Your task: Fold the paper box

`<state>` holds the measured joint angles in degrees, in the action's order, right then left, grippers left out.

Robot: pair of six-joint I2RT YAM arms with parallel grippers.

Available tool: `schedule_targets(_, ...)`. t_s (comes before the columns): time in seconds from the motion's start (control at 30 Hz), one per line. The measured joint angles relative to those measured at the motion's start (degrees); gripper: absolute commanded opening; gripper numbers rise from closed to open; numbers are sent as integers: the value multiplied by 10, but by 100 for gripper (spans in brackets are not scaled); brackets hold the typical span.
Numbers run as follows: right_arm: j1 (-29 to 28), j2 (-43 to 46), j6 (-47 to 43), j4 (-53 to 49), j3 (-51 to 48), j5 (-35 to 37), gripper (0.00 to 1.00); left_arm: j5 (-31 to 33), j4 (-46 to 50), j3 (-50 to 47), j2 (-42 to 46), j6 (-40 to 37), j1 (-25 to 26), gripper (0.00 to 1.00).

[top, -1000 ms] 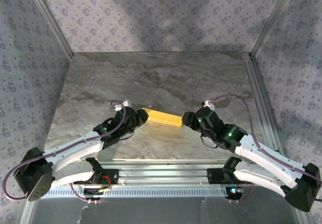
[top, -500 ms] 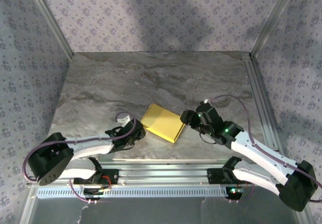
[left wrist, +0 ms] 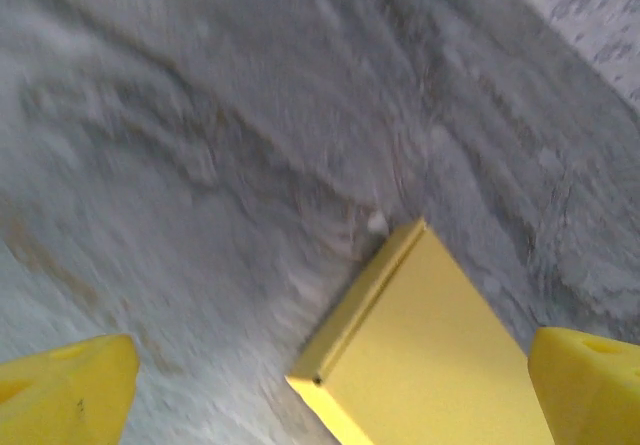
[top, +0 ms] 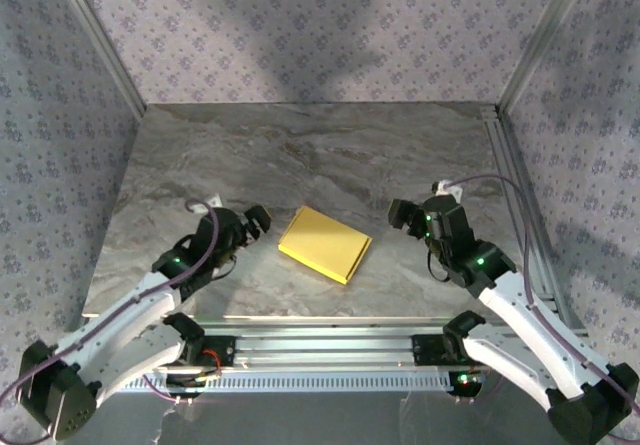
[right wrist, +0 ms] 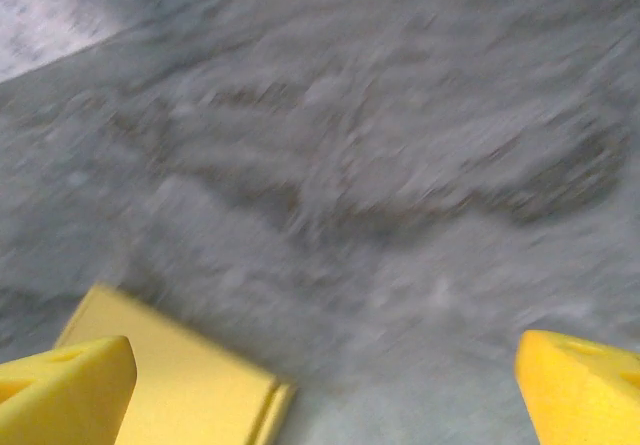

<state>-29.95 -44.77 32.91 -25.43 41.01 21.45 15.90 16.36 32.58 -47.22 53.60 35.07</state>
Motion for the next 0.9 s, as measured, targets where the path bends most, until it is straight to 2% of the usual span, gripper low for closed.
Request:
schedule_targets(0.07,42,-3,-62,45,-16,28,99,42,23,23,10,-40,-26,100)
schedule_targets(0.17,105,-12,-157,157,-89,37,99,163,40,42,5,-83,-51,100)
schedule_targets(0.23,151,-34,-201,237,-149,24,99,215,9,25,-8,-151,-72,100)
schedule_targets(0.3,195,-73,-227,291,-192,3,99,229,-46,-11,-26,-223,-100,100)
schedule_targets(0.43,242,-170,-270,414,-235,-33,99,171,-94,-55,-92,-330,-181,100)
schedule_targets(0.57,259,-253,-312,539,-247,-76,99,120,-177,-56,-157,-412,-218,100)
schedule_targets(0.73,283,-331,-340,662,-245,-124,99,55,-383,-113,-221,-458,-275,100)
schedule_targets(0.83,301,-400,-342,724,-242,-149,99,30,-442,-123,-278,-478,-299,100)
schedule_targets(0.9,303,-416,-345,718,-236,-163,99,13,-484,-123,-300,-497,-301,100)
